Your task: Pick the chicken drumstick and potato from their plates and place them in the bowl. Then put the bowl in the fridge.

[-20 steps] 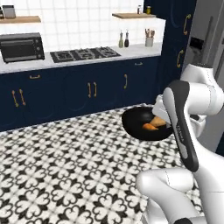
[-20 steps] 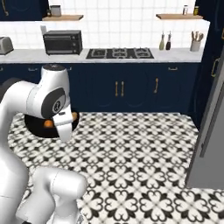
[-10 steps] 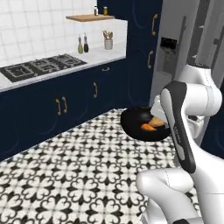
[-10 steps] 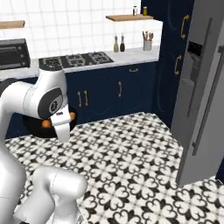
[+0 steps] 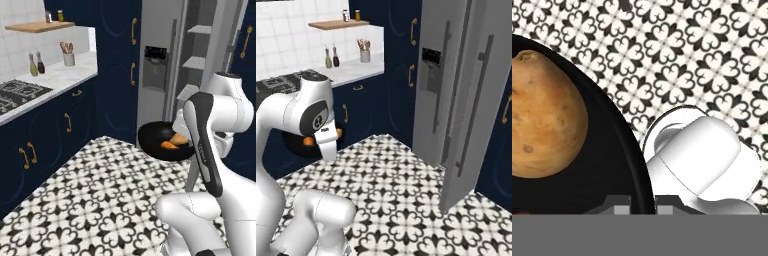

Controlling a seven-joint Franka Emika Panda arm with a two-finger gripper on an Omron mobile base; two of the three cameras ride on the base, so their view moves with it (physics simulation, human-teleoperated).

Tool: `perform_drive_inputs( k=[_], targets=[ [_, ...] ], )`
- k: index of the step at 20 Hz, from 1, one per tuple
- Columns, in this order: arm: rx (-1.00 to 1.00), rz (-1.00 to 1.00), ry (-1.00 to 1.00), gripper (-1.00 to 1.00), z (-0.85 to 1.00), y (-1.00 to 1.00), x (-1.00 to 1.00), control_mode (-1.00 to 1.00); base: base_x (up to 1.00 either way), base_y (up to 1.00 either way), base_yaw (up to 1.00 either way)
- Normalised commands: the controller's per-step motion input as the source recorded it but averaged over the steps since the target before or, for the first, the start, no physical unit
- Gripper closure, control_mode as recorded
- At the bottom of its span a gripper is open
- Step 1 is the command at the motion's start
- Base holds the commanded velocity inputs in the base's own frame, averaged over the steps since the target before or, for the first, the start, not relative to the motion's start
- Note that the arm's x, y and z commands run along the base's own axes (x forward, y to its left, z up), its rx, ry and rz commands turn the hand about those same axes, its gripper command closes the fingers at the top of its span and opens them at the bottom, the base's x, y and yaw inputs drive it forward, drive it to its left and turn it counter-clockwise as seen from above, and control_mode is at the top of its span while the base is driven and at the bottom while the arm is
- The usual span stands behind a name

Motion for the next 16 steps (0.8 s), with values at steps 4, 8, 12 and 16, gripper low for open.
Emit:
perform_drive_inputs(
  k=[4, 8, 12, 16],
  targets=[
    [0.00, 0.00, 0.00, 1.00, 0.00, 0.00, 0.00, 1.00, 1.00, 1.00, -0.56],
    [0.00, 0.00, 0.00, 1.00, 0.00, 0.00, 0.00, 1.00, 1.00, 1.00, -0.57],
    [0.00, 0.00, 0.00, 1.00, 0.00, 0.00, 0.00, 1.00, 1.00, 1.00, -0.56],
    [0.00, 0.00, 0.00, 1.00, 0.00, 0.00, 0.00, 1.00, 1.00, 1.00, -0.56]
  ],
)
